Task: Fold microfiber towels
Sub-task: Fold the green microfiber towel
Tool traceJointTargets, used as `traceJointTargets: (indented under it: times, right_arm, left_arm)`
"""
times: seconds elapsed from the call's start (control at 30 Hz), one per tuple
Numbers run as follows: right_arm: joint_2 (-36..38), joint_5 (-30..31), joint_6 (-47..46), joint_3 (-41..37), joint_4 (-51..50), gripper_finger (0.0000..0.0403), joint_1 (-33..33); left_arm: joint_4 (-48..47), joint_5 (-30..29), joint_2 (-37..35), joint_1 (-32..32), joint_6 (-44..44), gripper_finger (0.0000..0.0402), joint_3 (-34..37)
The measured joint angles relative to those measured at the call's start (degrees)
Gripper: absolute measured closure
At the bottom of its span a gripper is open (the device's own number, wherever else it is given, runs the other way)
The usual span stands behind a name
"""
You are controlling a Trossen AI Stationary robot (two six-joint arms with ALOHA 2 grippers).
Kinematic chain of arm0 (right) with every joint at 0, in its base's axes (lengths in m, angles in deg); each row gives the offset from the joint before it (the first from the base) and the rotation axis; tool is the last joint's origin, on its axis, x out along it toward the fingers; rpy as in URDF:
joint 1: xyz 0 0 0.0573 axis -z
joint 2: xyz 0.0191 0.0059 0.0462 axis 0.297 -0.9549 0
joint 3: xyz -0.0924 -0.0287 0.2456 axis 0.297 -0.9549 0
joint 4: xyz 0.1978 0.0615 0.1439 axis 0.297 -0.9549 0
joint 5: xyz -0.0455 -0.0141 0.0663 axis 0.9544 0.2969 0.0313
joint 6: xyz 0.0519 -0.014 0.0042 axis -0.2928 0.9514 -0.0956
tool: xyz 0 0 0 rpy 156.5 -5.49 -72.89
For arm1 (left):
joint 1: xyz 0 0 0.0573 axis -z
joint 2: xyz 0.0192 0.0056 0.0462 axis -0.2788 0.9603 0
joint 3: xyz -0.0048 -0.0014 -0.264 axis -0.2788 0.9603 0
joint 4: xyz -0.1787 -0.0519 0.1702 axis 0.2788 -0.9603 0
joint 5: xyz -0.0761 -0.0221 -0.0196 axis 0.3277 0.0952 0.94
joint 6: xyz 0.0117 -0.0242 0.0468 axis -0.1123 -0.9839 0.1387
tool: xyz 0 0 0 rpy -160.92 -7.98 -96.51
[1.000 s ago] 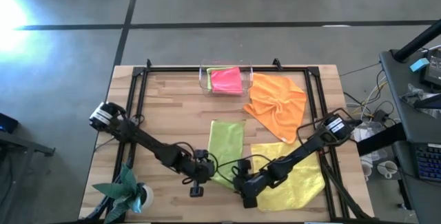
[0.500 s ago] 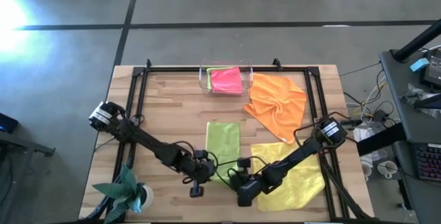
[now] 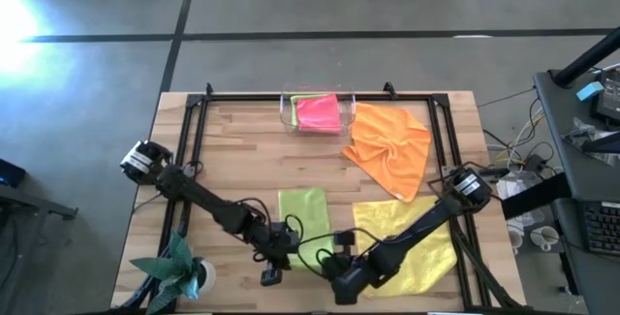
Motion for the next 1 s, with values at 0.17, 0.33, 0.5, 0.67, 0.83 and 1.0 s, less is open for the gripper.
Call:
traceJointTargets:
  times: [0.17, 0.33, 0.5, 0.67, 0.83, 1.0]
  right_arm:
    - [0.04, 0.15, -6.07, 5.13, -4.12, 0.0394, -2.34]
    - [0.06, 1.05, -8.18, 7.45, -6.95, 0.0394, -2.64]
    - [0.06, 2.8, -8.01, 6.41, -13.22, 0.0394, 0.97]
    - [0.06, 2.35, -5.08, 5.2, -15.13, 0.0394, 5.82]
    - [0.06, 2.27, -4.73, 5.09, -17.9, 0.0394, 10.67]
    - [0.06, 2.33, -4.68, 4.27, -18.68, 0.0394, 15.08]
  left_arm:
    - [0.23, -0.03, -0.17, 1.99, -8.17, 0.0402, -0.69]
    - [0.07, -1.04, -0.26, 3.76, -9.35, 0.0401, -2.6]
    - [-2.9, -4.93, -0.56, 2.13, -4.98, 0.0401, -2.8]
    - [-12.83, -6.68, -1.36, -2.95, -3.24, 0.0401, -2.8]
    - [-17.42, -6.48, -1.81, -8.08, -0.48, 0.0401, -2.72]
    - [-19.3, -6.48, -1.81, -11.74, 3.0, 0.0401, -2.34]
